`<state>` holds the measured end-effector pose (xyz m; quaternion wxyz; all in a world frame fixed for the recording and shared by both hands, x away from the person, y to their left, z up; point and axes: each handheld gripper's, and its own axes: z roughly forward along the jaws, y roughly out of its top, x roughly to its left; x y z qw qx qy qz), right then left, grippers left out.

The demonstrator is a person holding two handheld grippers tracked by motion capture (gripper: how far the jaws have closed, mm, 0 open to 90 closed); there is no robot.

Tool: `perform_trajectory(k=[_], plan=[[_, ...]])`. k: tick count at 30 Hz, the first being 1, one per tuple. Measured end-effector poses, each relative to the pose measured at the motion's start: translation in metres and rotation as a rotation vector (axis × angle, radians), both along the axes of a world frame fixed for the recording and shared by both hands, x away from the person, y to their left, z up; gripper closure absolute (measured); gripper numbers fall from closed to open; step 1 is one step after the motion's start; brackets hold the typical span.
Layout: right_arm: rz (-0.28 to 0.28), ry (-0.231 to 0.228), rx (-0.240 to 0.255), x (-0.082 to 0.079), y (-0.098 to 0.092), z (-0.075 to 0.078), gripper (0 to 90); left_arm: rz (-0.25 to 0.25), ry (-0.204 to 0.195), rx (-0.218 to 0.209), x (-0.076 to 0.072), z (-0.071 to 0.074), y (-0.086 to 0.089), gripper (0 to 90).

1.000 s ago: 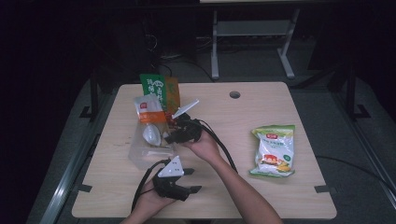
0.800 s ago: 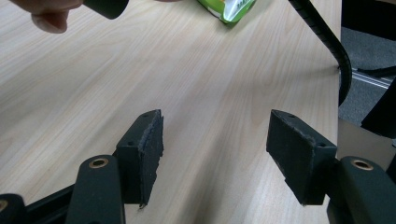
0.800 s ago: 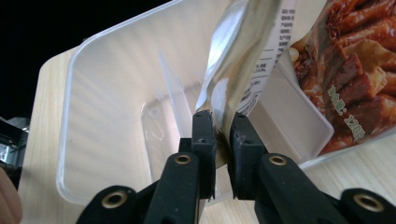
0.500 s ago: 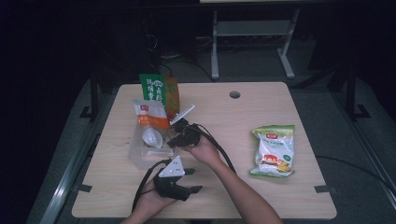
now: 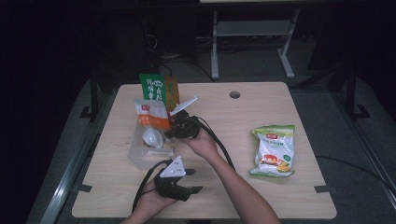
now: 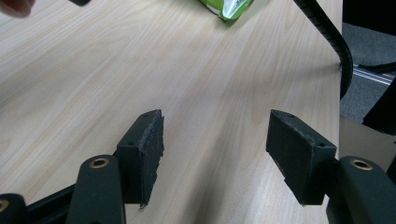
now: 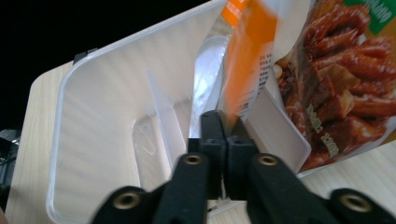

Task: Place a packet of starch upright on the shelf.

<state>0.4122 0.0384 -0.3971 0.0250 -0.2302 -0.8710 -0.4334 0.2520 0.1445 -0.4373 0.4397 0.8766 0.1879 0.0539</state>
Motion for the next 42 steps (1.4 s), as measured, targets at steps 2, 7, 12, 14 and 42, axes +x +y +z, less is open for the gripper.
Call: perform_trajectory(k=[2,7,12,14,42], plan=[[0.001,-0.004,-0.007,-0.001,-0.001,-0.002,89.7,-0.002,-0.002,0.005,0.001,0.0,0.0,36.5],[0.002,0.032,-0.002,-0.001,-0.005,-0.012,89.9,-0.001,-0.001,0.007,0.001,-0.001,-0.002,36.5],[-0.001,0.049,0.012,0.001,-0.007,-0.014,88.3,-0.004,-0.003,0.012,0.001,-0.001,-0.002,36.3],[0.002,0.041,0.016,0.001,-0.008,-0.013,83.4,-0.004,-0.002,0.011,0.001,-0.001,-0.002,36.2],[-0.036,0.021,0.052,-0.01,-0.069,0.02,53.2,0.013,0.009,0.011,0.004,-0.001,-0.003,32.4]])
